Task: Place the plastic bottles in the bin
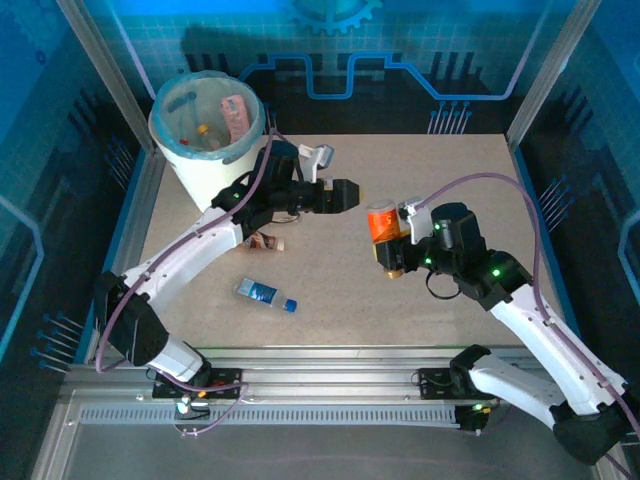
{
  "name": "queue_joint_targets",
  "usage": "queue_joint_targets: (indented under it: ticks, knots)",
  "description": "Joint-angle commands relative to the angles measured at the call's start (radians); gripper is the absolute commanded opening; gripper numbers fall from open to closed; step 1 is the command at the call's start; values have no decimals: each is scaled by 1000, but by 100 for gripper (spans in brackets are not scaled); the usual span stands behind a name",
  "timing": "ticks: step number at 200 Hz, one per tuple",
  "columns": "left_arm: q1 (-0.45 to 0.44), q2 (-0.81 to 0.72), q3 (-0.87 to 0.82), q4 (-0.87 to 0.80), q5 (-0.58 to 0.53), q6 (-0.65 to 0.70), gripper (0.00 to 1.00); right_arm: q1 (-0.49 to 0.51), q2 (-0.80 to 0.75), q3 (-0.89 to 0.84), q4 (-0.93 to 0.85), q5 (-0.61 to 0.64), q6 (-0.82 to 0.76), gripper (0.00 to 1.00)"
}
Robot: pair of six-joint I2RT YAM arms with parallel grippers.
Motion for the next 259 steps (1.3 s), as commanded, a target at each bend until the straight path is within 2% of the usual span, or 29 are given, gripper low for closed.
queue_joint_targets:
  ticks: [1,67,93,141,168,203,223,259]
  knots:
    - [-8,7,38,27,42,-31,84,15,-22,-13,60,-50,21,44]
    - [-17,6,22,26,74,-28,83,28,-6,-19,114,-88,38,44]
    - [-20,-2,16,49,127,-41,84,34,1,-12,101,-56,49,44]
    - [-22,-54,-8,104,124,-48,87,36,21,-18,99,-50,50,44]
    - [-41,-44,0,42,106,16,89,38,33,-9,121,-70,58,44]
    - [-83,-15,9,38,161,33,88,49,61,0,134,-74,61,44]
    - [-100,-4,18,37,181,49,83,56,64,2,138,-72,57,44]
    - [-100,5,26,36,172,47,60,58,57,0,136,-68,52,45]
